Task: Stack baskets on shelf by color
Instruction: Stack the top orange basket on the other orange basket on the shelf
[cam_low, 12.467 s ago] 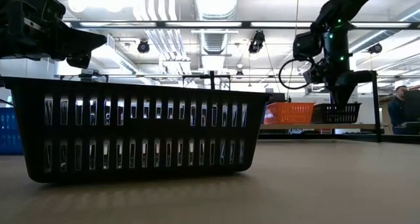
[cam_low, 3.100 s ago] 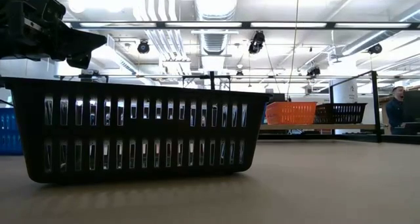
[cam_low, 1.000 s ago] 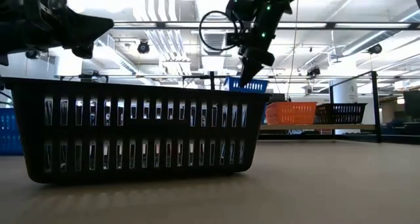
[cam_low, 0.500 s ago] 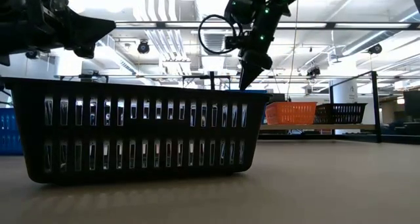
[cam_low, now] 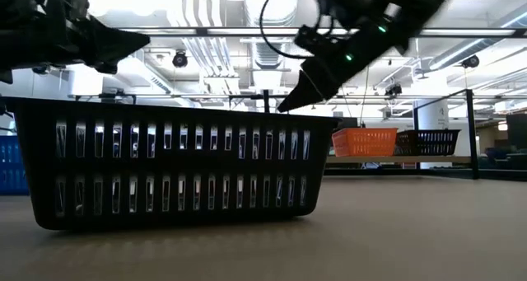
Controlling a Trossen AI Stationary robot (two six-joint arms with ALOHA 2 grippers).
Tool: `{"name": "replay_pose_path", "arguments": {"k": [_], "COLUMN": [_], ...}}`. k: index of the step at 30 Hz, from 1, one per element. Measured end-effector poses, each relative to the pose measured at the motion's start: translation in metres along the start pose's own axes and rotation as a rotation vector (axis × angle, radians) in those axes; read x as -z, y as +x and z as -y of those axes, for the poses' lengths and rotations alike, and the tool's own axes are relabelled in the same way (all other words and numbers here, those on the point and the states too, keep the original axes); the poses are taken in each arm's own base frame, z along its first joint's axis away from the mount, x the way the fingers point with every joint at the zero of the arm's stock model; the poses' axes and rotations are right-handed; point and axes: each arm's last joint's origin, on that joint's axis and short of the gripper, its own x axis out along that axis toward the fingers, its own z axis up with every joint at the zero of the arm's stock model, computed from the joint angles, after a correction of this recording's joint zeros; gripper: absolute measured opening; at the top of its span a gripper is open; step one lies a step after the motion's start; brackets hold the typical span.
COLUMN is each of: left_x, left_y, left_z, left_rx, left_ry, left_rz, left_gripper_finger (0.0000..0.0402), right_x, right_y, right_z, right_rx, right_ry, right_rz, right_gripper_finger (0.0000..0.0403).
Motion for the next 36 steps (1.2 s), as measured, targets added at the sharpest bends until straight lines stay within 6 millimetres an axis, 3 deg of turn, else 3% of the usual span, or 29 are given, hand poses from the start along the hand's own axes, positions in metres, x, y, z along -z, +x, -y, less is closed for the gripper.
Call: {"name": "replay_pose_path", "arguments": {"k": [4,8,14,20,24,27,30,33,36], "left_x": [-0.001,-0.014,-0.014,-0.002,0.008,0.026,0.038,0.049,0.051], "left_y": [0.008,0.033,0.084,0.13,0.157,0.165,0.171,0.17,0.169], "left_z": [-0.003,-0.005,-0.012,-0.023,-0.032,-0.034,-0.034,-0.033,-0.034], "left_rx": [-0.109,-0.148,-0.146,-0.053,0.007,0.015,0.013,-0.038,-0.088], "left_ry": [0.026,0.095,0.19,0.205,0.121,0.088,0.096,0.137,0.173], "left_rz": [-0.093,-0.243,-0.586,-0.898,-0.969,-1.069,-1.111,-1.169,-1.195], "left_gripper_finger": [0.0,0.0,0.0005,0.0073,0.0142,0.0183,0.0198,0.0182,0.0138], "right_x": [0.023,0.039,0.069,0.095,0.109,0.117,0.121,0.124,0.123], "right_y": [-0.012,-0.027,-0.04,-0.057,-0.07,-0.078,-0.085,-0.09,-0.094], "right_z": [-0.024,-0.03,-0.03,-0.029,-0.031,-0.034,-0.037,-0.039,-0.042], "right_rx": [0.159,0.319,0.281,0.19,0.168,0.147,0.129,0.111,0.088], "right_ry": [0.027,0.018,0.125,0.241,0.298,0.327,0.354,0.371,0.368], "right_rz": [0.104,0.065,0.029,0.007,0.003,0.004,0.015,0.021,0.035], "right_gripper_finger": [0.0088,0.0071,0.0054,0.0054,0.0054,0.0054,0.0054,0.0054,0.0054]}}
